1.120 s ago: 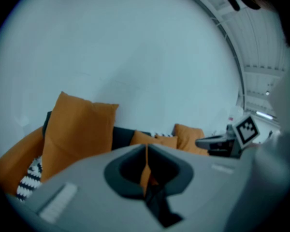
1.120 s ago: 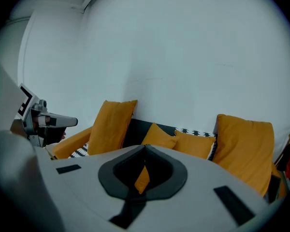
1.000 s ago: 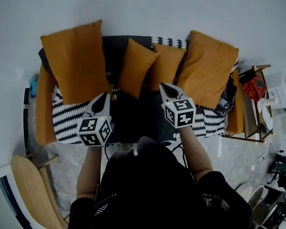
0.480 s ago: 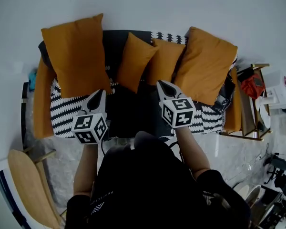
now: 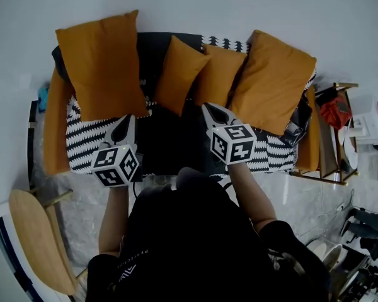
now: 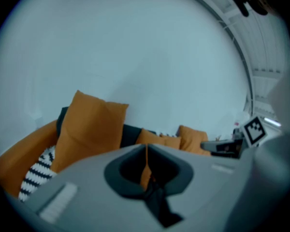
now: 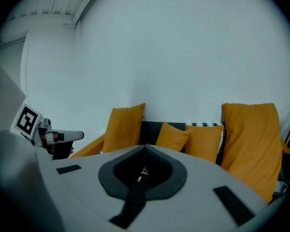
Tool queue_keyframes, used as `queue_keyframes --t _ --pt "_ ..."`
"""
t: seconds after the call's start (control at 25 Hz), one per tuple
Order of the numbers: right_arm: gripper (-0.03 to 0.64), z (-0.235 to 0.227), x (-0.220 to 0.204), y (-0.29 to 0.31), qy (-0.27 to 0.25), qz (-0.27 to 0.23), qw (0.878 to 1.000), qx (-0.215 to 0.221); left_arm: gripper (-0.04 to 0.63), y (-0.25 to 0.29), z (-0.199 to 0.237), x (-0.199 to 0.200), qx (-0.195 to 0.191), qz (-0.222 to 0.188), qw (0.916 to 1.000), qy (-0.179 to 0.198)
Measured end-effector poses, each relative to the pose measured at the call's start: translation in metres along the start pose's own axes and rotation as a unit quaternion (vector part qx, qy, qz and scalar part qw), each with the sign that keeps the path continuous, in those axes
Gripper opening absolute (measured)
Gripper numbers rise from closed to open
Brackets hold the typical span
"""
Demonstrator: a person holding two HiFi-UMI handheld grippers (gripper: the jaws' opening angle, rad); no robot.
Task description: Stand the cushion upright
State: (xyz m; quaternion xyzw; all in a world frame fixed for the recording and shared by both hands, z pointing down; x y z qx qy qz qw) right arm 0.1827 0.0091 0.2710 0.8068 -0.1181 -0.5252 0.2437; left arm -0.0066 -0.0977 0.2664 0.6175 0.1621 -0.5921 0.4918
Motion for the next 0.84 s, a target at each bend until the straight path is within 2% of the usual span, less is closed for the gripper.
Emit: queue_keyframes --t 0.84 --pt "-0.006 -0.016 -0.005 0.008 0.031 0.008 0.999 0.003 0.015 0.01 -0.002 -0.009 0.011 0.015 0.9998 -0.005"
Point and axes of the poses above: the fingertips, and each gripper's own axes: y forward along the fingers, z to its left, x out of its top, the point moved 1 cm from there along -y, backward along the fingers, and after that the axes turned 9 degrees about y, right-handed, at the moved point
